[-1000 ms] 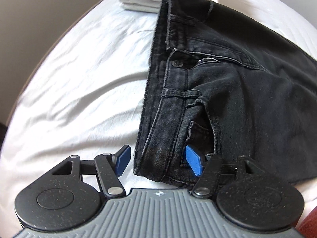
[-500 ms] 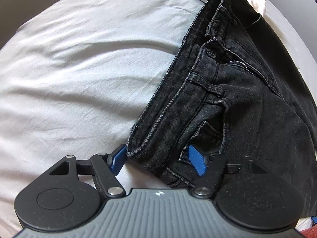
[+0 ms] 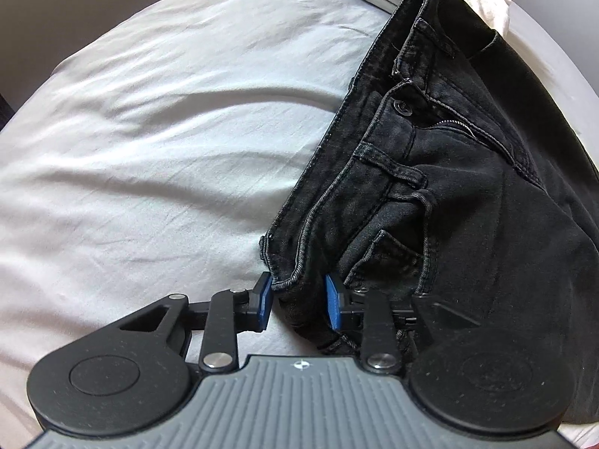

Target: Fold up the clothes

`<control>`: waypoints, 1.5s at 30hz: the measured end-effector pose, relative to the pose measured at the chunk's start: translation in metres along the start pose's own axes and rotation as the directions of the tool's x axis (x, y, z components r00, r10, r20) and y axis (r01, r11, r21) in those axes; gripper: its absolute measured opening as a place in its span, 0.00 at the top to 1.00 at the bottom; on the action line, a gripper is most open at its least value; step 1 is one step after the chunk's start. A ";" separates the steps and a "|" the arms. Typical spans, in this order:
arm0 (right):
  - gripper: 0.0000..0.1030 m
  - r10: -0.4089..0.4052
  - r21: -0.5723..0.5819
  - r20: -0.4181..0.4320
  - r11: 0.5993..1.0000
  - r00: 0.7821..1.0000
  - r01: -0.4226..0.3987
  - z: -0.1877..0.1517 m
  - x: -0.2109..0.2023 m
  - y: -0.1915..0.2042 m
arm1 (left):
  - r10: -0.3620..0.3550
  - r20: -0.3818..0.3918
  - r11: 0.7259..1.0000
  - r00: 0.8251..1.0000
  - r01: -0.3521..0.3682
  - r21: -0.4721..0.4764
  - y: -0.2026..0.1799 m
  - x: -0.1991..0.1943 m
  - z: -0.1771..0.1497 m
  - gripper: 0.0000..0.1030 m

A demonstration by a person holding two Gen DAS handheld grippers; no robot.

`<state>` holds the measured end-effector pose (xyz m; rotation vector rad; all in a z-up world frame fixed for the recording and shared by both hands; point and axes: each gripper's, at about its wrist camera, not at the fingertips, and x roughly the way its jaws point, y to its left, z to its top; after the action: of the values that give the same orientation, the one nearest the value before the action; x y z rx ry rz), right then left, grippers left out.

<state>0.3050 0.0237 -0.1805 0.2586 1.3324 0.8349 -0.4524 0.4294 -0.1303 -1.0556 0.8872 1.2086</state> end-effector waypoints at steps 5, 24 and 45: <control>0.40 0.000 0.037 0.008 0.999 1.000 0.000 0.001 -0.003 -0.011 | -0.015 -0.009 0.997 1.000 0.015 -0.074 0.011 -0.002 0.002 0.59; 0.91 -0.050 0.009 0.071 0.999 0.996 0.049 0.004 0.001 -0.004 | -0.136 0.050 0.949 0.989 0.145 -0.279 0.033 0.005 -0.013 0.72; 0.93 -0.176 -0.067 0.009 0.982 0.984 0.176 -0.017 -0.020 -0.014 | -0.023 0.019 0.996 1.000 0.025 -0.086 0.026 -0.003 -0.012 0.78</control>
<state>0.2950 -0.0044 -0.1784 0.0869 1.3016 0.7280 -0.4780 0.4176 -0.1351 -1.1196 0.8122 1.2438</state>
